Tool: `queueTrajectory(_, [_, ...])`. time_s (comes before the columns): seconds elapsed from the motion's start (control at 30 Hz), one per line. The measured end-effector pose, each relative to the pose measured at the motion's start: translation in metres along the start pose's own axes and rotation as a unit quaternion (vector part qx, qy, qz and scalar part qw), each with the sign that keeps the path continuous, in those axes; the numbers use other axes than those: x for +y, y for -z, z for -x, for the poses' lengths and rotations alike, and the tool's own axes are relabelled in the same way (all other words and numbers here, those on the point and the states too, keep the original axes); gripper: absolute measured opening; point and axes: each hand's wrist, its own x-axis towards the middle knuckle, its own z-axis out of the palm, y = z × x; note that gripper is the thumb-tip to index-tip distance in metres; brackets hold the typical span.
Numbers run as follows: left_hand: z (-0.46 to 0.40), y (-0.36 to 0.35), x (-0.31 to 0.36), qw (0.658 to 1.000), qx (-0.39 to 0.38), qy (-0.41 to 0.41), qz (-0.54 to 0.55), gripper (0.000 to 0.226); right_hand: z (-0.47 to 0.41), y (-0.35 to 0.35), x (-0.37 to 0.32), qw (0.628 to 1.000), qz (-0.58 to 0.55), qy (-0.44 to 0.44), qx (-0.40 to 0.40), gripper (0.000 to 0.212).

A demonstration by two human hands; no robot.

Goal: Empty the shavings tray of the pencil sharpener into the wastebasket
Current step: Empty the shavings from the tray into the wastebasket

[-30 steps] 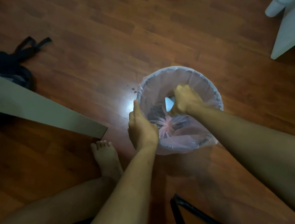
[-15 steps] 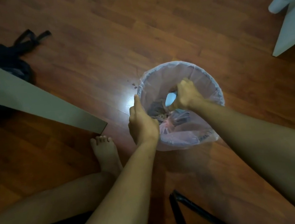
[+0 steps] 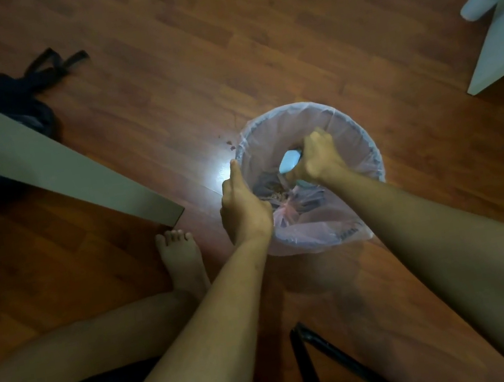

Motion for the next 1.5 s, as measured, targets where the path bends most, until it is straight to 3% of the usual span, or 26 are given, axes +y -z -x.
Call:
queueTrajectory(0.5, [-0.004,-0.002,-0.001,1.000,-0.001,0.003,0.004,0.082,0.008,-0.003,-0.007,1.000,-0.020,-0.016,-0.009,0.064])
queueTrajectory(0.83, [0.002,0.028,0.012,0.994,-0.030,0.003,-0.103,0.071,0.041,0.011,-0.005,0.979,-0.183,-0.082,0.045,0.054])
queueTrajectory(0.97, [0.011,0.048,0.018,0.994,-0.035,-0.003,-0.105,0.048,0.061,0.029,-0.010,0.970,-0.216,-0.097,0.061,0.053])
queueTrajectory(1.03, [0.018,0.060,0.022,0.994,-0.037,-0.013,-0.100,0.048,0.072,0.040,-0.013,0.966,-0.231,-0.097,0.065,0.055])
queueTrajectory(1.2, [0.039,0.089,0.038,0.996,-0.054,-0.043,-0.051,0.050,0.099,0.068,-0.017,0.943,-0.312,-0.092,0.077,0.052])
queueTrajectory(1.5, [0.078,0.167,0.078,0.992,0.019,-0.122,0.018,0.047,0.163,0.126,-0.056,0.856,-0.516,0.004,0.037,0.043])
